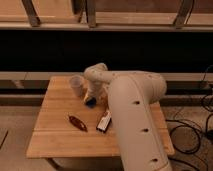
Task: Wipe the white sponge on the table
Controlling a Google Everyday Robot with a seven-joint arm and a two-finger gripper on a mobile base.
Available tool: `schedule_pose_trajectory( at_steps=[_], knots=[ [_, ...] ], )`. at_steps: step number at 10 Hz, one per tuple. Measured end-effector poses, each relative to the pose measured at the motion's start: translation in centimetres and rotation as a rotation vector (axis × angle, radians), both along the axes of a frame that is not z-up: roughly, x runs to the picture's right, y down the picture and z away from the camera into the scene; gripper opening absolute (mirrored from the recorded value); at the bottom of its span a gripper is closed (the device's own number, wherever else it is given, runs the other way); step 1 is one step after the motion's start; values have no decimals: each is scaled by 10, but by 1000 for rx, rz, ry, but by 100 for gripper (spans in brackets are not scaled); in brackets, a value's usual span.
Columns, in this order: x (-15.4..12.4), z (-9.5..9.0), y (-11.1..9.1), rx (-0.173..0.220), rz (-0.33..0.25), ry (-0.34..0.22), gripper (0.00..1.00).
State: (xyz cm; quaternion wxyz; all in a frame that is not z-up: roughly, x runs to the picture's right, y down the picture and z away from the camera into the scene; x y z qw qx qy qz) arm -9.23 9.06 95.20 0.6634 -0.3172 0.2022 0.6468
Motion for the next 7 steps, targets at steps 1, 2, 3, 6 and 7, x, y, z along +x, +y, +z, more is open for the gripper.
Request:
schedule_pose_trajectory(
  at_steps=[1, 2, 3, 6, 7],
  knots=[
    [-19, -5, 4, -12, -4, -37, 0],
    [-38, -17, 15, -39, -5, -71, 0],
    [-45, -26, 26, -65, -5, -83, 0],
    [-27, -60, 77, -195, 42, -12, 0],
    [-13, -64, 85, -215, 55, 24, 0]
  ],
)
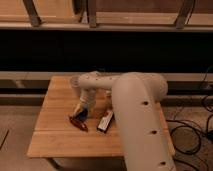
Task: Wipe the white sponge on the table
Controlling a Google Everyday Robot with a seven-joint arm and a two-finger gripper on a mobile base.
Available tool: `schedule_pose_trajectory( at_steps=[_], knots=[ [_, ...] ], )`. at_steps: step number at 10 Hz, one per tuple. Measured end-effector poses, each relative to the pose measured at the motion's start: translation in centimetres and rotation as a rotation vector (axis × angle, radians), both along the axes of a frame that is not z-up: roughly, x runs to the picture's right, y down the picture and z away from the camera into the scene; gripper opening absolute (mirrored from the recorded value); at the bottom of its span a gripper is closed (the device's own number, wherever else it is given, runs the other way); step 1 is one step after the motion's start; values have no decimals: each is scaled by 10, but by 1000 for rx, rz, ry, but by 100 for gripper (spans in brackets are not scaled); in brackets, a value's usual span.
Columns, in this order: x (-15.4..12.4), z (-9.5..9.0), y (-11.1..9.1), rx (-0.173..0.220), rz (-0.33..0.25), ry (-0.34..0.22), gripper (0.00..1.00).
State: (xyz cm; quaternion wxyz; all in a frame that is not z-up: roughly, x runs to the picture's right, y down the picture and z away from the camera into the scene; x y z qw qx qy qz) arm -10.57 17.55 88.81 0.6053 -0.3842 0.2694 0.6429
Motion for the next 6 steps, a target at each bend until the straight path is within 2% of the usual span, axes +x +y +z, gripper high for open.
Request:
schedule_pose_trajectory(
  at_steps=[1, 3, 5, 6],
  knots=[
    [23, -4, 10, -23, 5, 57, 0],
    [59, -3, 4, -12, -20, 135, 0],
    [93, 7, -28, 46, -70, 201, 0],
    [99, 12, -39, 65, -88, 208, 0]
  ],
)
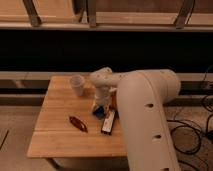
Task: Wipe the white sponge on the table
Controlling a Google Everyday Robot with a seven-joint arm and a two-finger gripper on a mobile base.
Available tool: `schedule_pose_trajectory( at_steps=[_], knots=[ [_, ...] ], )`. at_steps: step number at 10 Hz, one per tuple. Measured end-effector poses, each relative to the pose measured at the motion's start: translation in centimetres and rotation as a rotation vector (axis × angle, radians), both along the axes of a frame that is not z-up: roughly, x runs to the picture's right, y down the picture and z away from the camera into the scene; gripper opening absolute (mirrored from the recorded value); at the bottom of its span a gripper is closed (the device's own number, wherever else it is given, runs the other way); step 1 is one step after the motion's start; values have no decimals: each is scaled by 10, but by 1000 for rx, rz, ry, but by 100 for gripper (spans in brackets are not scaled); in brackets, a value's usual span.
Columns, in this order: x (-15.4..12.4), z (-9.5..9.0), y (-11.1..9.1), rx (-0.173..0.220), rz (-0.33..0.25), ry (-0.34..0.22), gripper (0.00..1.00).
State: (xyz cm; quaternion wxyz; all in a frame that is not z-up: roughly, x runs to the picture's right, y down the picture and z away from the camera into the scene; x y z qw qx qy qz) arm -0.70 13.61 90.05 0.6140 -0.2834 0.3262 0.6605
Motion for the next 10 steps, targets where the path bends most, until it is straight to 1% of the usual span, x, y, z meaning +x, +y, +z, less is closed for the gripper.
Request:
schedule_pose_trajectory(
  at_steps=[1, 2, 4, 5, 6, 7, 8, 9, 10],
  knots=[
    [-1, 6, -7, 3, -22, -7, 0],
    [-9, 17, -13, 11, -32, -29, 0],
    [-28, 32, -20, 26, -35, -75, 0],
    [-45, 39, -26, 38, -37, -111, 0],
    [-63, 40, -30, 46, -38, -149, 0],
    [-78, 37, -30, 47, -34, -180, 0],
    [-102, 29, -28, 40, -30, -226, 0],
    [-118, 15, -20, 18, -26, -261, 0],
    [-123, 2, -10, -7, -21, -273, 0]
  ],
)
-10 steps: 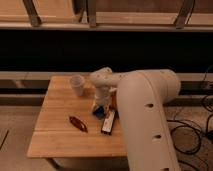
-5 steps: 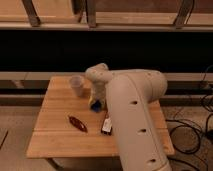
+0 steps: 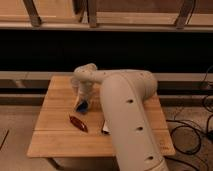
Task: Wipe the white sponge on the table
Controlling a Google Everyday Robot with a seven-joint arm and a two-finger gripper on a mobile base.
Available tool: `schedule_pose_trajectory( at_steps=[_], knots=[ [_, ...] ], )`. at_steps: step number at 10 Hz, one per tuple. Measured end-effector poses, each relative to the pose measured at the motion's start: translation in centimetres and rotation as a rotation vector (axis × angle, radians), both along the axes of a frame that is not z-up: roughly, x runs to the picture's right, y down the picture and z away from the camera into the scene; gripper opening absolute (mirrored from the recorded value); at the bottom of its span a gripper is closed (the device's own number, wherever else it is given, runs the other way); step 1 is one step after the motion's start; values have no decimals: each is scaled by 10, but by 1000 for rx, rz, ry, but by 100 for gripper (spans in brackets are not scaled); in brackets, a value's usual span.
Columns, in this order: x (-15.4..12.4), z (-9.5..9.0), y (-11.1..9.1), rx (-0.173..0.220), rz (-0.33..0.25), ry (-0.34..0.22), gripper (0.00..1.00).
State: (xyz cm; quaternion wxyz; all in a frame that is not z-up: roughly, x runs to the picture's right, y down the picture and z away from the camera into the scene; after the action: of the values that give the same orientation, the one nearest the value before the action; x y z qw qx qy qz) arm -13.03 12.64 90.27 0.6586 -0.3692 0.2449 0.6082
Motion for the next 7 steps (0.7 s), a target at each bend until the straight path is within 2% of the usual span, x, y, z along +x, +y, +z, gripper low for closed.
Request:
schedule_pose_trajectory(
  at_steps=[1, 3, 5, 7],
  knots=[
    [6, -15, 14, -36, 14, 21, 0],
    [37, -31, 31, -80, 39, 98, 0],
    [67, -36, 38, -98, 56, 166, 0],
    [89, -37, 40, -104, 65, 211, 0]
  ],
)
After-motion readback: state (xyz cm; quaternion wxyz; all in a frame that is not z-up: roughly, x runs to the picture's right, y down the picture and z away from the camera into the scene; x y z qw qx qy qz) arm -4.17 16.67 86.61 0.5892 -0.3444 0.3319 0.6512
